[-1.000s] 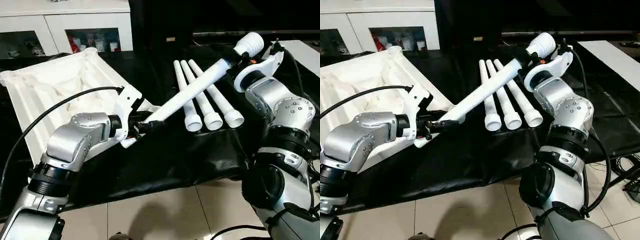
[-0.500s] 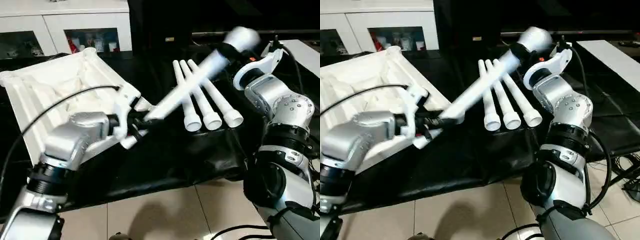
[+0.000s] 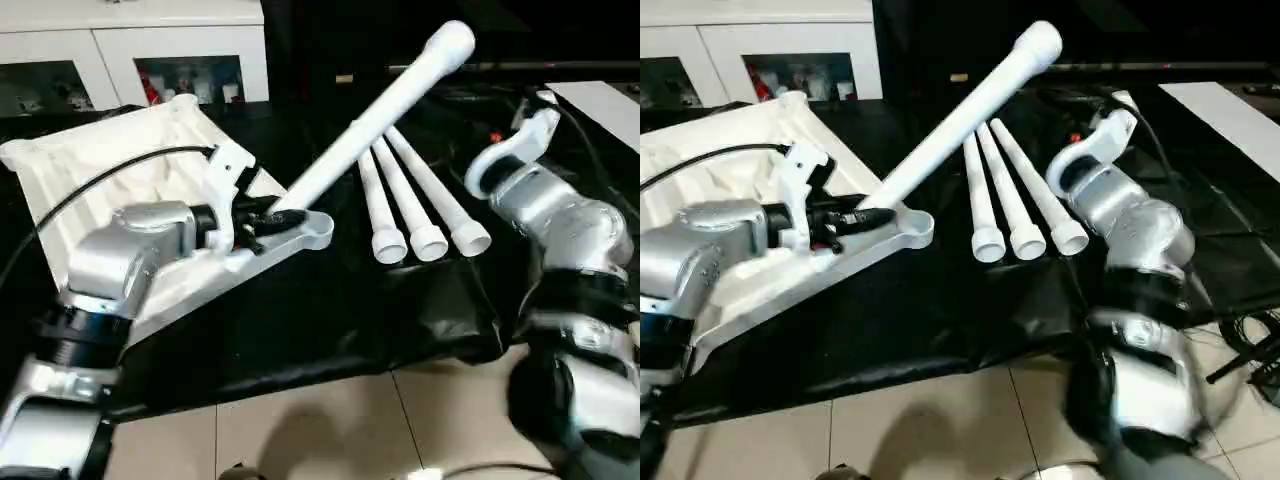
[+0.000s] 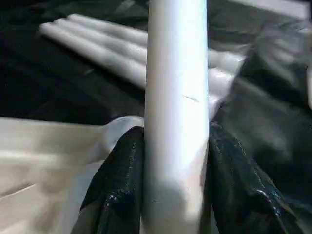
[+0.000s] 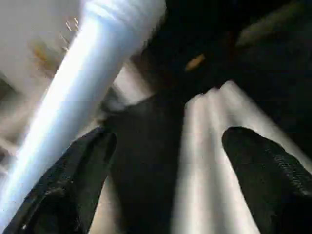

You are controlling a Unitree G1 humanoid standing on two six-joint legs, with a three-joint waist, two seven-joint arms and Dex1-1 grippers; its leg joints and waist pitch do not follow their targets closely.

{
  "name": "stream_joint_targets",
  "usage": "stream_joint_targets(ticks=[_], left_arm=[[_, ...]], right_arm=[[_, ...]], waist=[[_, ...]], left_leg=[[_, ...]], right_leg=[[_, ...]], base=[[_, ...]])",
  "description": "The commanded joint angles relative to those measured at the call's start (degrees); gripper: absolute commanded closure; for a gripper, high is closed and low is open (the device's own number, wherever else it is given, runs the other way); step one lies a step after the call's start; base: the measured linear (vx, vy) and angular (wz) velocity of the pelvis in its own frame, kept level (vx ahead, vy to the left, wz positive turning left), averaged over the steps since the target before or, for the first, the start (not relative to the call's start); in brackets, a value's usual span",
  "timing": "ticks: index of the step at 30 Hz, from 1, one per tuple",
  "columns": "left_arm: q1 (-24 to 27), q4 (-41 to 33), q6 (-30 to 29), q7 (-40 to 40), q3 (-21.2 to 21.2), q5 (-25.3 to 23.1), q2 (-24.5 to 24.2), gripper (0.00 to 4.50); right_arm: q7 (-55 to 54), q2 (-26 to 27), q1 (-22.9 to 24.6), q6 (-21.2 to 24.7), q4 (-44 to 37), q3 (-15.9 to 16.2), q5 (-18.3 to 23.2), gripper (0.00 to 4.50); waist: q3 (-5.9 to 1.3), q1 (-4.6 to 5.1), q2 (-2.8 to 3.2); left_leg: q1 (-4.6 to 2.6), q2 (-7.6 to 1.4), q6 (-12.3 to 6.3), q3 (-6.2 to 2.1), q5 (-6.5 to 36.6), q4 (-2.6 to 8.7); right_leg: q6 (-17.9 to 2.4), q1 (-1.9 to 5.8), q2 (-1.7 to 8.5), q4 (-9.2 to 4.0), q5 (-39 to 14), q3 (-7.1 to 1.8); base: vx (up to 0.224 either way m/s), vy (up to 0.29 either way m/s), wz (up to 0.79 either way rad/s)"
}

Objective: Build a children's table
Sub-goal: Insert table leg to table base

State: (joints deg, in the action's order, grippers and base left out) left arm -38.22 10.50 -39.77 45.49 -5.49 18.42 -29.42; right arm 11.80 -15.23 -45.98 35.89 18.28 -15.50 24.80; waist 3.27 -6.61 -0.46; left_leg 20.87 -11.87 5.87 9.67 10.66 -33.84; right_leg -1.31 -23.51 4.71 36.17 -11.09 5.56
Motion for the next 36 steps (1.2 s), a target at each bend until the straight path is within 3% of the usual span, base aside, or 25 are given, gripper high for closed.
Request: stream_joint_targets(ticks=[1,3,4,5,7,9,10,12,16,21,22,24,26,29,33,36], left_arm=[[-1.91,0.75,1.58,0.81,-0.35,-1.1,-0.82,2.96],[-2.54,1.41,1.69,1.88,-1.23,-1.7,-1.82,2.96],[-2.68,1.45,1.66,2.04,-1.47,-1.81,-1.91,2.96],[-2.82,1.41,1.66,2.32,-1.89,-1.93,-2.02,2.96],[-2.78,1.17,1.71,2.7,-2.26,-2.04,-2.03,2.96],[-2.79,0.93,1.73,3.12,-2.74,-2.18,-2.01,2.96],[-2.93,0.89,2.01,3.96,-3.42,-2.6,-1.9,2.96],[-3.07,0.67,2.05,4.53,-3.84,-2.78,-1.91,2.96],[-3.37,-0.5,1.75,5.9,-4.77,-2.89,-2.61,2.96],[-2.66,-3.16,1.65,8.38,-5.52,-2.86,-4.36,2.96],[-2.48,-3.45,1.9,8.79,-5.73,-3.11,-4.7,2.96],[-2.13,-4.13,1.75,9.03,-5.72,-3.17,-5.12,2.96],[-1.75,-5.0,1.43,9.12,-5.35,-3.02,-5.64,2.96],[-1.49,-5.6,1.36,9.37,-5.3,-2.95,-6.15,2.96],[-1.44,-5.83,1.41,9.88,-5.32,-3.41,-6.67,2.96],[-1.53,-5.6,1.65,9.98,-5.42,-3.7,-6.78,2.96]], right_arm=[[3.46,-3.15,0.5,-8.74,-3.45,9.23,-9.75,0.61],[4.66,-9.38,0.15,-19.64,-3.26,19.82,-22.68,0.61],[4.56,-11.16,-0.27,-22.57,-2.71,22.87,-26.71,0.61],[4.6,-14.44,-1.06,-28.58,-1.53,28.66,-34.26,0.61],[4.73,-16.43,-1.6,-32.99,-0.24,32.4,-38.96,0.61],[4.99,-17.03,-2.04,-35.5,1.3,33.8,-40.68,0.61],[4.38,-18.42,-3.08,-39.35,4.35,36.64,-44.82,0.61],[4.3,-19.53,-4.43,-42.82,7.47,39.09,-47.95,0.61],[2.97,-20.08,-8.14,-48.02,14.43,41.5,-50.91,0.61],[0.58,-19.72,-11.8,-52.28,22.69,43.53,-55.3,0.61],[0.28,-19.6,-12.22,-53.1,23.93,43.73,-55.77,0.61],[0.39,-19.4,-12.59,-54.08,25.43,43.73,-55.77,0.61],[1.15,-18.9,-12.66,-55.63,27.96,43.85,-55.54,0.96],[1.0,-18.34,-12.52,-57.05,30.11,43.82,-55.64,1.1],[1.34,-17.56,-12.39,-58.64,32.77,43.04,-55.31,1.56],[1.58,-17.34,-12.34,-59.16,33.38,42.75,-55.17,1.84]], waist=[[-4.74,-0.18,0.77],[-4.61,-0.11,0.71],[-4.52,0.04,0.65],[-4.4,-0.01,0.69],[-4.34,0.26,0.6],[-4.38,0.37,0.57],[-4.42,0.39,0.49],[-4.47,0.48,0.63],[-4.49,0.63,0.2],[-4.3,0.98,0.02],[-4.26,0.91,-1.0],[-4.15,0.97,-0.85],[-4.12,1.1,-0.91],[-4.15,1.38,-0.97],[-3.97,1.62,-0.77],[-4.1,1.57,-0.82]], left_leg=[[-0.08,-0.17,2.79,0.06,2.03,3.04],[-0.01,-0.27,3.11,-0.07,2.05,2.93],[-0.05,-0.13,3.0,0.16,2.41,2.81],[-0.03,-0.28,3.36,0.05,2.96,2.8],[0.06,-0.07,2.18,0.22,3.92,2.74],[-0.01,-0.29,1.23,0.16,4.32,2.74],[-0.04,-0.31,0.68,0.19,4.29,2.7],[-0.16,-0.37,0.3,0.17,4.41,2.55],[-0.02,-0.31,-0.73,0.25,4.42,2.32],[0.14,-0.38,-0.86,0.23,4.96,2.3],[0.3,-0.37,-1.08,0.29,4.44,2.32],[0.3,-0.45,-1.03,0.37,4.87,2.26],[0.34,-0.45,-0.71,0.38,5.08,2.2],[0.56,-0.33,-0.69,0.34,4.56,1.97],[0.52,-0.36,-0.45,0.33,6.64,2.02],[0.44,-0.35,-0.58,0.35,5.96,1.94]], right_leg=[[-7.45,4.59,2.84,-3.14,0.04,-3.07],[-7.87,4.5,2.84,-3.16,-0.95,-2.96],[-8.19,4.38,2.77,-3.25,-1.03,-3.07],[-8.57,4.29,2.89,-3.31,-2.22,-2.98],[-9.17,4.48,2.84,-3.31,-2.72,-3.23],[-9.85,4.35,2.91,-3.24,-2.65,-3.26],[-10.41,4.35,2.83,-3.2,-2.03,-3.28],[-11.98,4.15,2.72,-2.96,-0.93,-3.23],[-13.33,4.24,2.59,-2.57,0.82,-3.32],[-12.59,4.27,2.68,-2.68,-1.4,-3.36],[-12.15,4.36,2.7,-2.47,-2.17,-3.37],[-11.49,4.19,2.73,-2.58,-3.51,-3.46],[-11.19,4.09,2.64,-2.5,-3.29,-3.49],[-11.84,4.02,2.5,-2.14,-0.9,-3.53],[-11.33,3.93,2.56,-2.45,-4.05,-3.53],[-11.82,3.9,2.43,-2.24,-2.24,-3.6]], base=[[0.0,0.0,0.0],[0.0,0.0,0.0],[0.0,0.0,0.0],[0.0,0.0,0.0],[0.0,0.0,0.0],[0.0,0.0,0.0],[0.0,0.0,0.0],[0.0,0.0,0.0],[0.0,0.0,0.0],[0.0,0.0,0.0],[0.0,0.0,0.0],[0.0,0.0,0.0],[0.0,0.0,0.0],[0.0,0.0,0.0],[0.0,0.0,0.0],[0.0,0.0,0.0]])
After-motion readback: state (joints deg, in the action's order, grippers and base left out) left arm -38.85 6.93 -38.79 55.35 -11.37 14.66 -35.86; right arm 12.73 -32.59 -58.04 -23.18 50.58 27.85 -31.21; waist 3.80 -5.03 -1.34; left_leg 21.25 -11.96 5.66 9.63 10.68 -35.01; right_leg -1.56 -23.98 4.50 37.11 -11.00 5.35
